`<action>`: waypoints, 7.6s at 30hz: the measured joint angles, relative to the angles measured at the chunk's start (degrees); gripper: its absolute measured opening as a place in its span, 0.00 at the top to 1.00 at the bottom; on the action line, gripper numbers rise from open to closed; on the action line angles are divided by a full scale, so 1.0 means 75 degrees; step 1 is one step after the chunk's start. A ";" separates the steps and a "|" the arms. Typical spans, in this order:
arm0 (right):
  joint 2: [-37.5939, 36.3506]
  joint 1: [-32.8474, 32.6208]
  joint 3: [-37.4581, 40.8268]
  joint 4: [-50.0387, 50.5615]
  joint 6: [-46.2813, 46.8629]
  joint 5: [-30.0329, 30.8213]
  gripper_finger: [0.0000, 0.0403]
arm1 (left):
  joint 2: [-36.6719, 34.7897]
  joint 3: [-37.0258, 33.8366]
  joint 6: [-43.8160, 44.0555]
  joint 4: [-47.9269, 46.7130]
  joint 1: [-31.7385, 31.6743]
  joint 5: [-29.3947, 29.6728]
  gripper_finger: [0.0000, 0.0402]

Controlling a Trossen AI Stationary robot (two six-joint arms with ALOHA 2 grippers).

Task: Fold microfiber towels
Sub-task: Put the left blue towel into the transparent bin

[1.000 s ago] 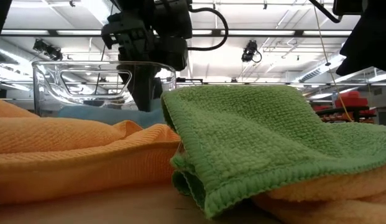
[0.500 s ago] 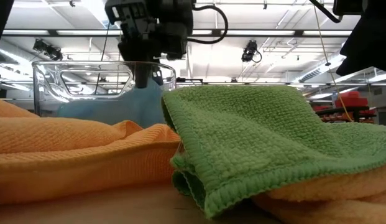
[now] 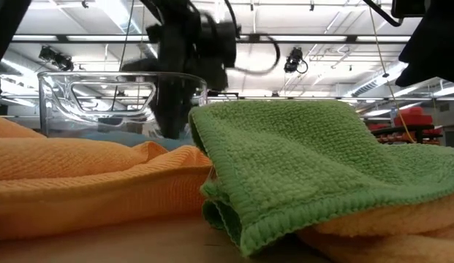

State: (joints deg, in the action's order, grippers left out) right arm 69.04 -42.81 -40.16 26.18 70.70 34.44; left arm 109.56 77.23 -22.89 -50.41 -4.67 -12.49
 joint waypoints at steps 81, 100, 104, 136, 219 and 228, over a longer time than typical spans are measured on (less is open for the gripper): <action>0.0003 0.0000 -0.0041 -0.0030 -0.0028 0.0067 0.51 | -0.0370 -0.0402 0.2522 0.0159 -0.0776 0.0176 0.79; 0.0003 0.0000 -0.0038 -0.0028 -0.0084 0.0068 0.51 | -0.0373 -0.0402 0.2104 0.0130 -0.0383 0.1384 0.76; 0.0003 0.0000 -0.0038 -0.0027 -0.0065 0.0067 0.51 | -0.0373 -0.0402 0.2107 0.0349 -0.0391 0.1387 0.77; 0.0003 0.0000 -0.0038 -0.0082 -0.0038 0.0070 0.51 | -0.0350 -0.0609 0.2305 0.0443 -0.0210 0.1803 0.82; 0.0003 -0.0003 -0.0035 -0.0200 0.0013 0.0124 0.51 | 0.0265 0.1453 0.2188 -0.0955 -0.0341 0.0433 0.56; 0.0003 0.0001 -0.0035 -0.0181 -0.0201 0.0296 0.51 | 0.0265 0.1399 0.2855 -0.1571 0.0446 0.0098 0.53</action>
State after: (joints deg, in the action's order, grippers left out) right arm 69.06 -42.80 -40.42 24.82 69.19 36.65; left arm 111.55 87.72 -1.49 -62.19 -1.32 -11.75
